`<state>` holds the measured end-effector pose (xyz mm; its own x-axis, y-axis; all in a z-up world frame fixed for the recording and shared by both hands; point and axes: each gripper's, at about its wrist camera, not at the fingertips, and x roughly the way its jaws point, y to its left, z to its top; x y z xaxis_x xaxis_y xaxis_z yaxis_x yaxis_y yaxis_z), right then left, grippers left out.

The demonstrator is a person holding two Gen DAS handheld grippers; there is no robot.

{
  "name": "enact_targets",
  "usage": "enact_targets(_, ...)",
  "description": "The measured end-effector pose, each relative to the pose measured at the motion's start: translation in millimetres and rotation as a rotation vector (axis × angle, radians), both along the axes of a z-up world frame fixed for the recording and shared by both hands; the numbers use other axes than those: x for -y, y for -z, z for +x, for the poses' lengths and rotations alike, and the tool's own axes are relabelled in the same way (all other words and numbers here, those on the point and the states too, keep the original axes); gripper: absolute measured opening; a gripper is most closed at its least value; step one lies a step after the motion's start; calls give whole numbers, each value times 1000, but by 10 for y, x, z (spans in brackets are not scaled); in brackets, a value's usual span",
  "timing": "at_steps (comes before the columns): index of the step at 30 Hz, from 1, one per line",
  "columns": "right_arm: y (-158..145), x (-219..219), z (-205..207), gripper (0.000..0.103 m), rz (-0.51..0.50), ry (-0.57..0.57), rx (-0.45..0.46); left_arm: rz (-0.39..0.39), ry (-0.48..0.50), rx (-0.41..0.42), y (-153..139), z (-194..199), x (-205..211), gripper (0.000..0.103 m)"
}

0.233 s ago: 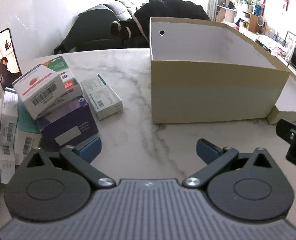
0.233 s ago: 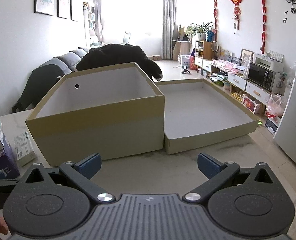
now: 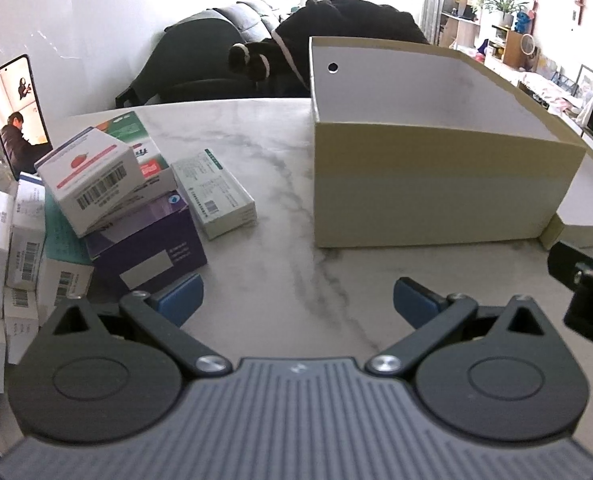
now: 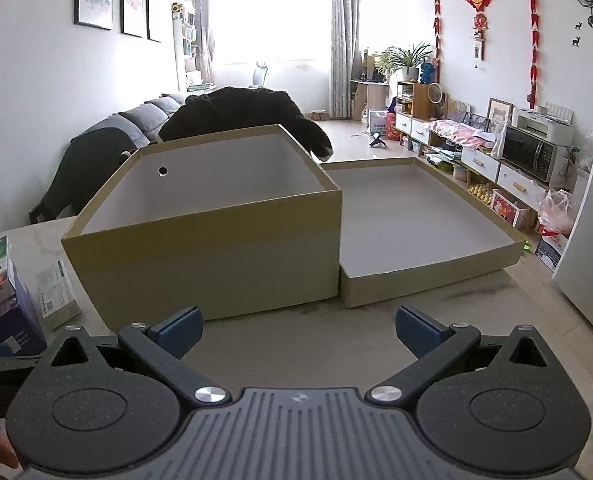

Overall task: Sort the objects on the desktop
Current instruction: 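Move the left tool over the pile of medicine boxes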

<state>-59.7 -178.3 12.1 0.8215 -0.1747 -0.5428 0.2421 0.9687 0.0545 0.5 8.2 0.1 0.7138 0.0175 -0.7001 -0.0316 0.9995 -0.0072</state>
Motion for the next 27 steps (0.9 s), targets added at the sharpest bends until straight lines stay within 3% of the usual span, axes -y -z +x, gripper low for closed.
enact_targets(12,-83,-179,168,103,65,-84,9,-65,-41,-52,-36,6,-273,103)
enact_targets(20,-138,-298,280,103,109,-141,15,-79,-147,-14,-160,-32,-717,103)
enact_targets(27,-183,-441,308,103,102,-180,62,-127,-152,40,-206,-92,-938,103)
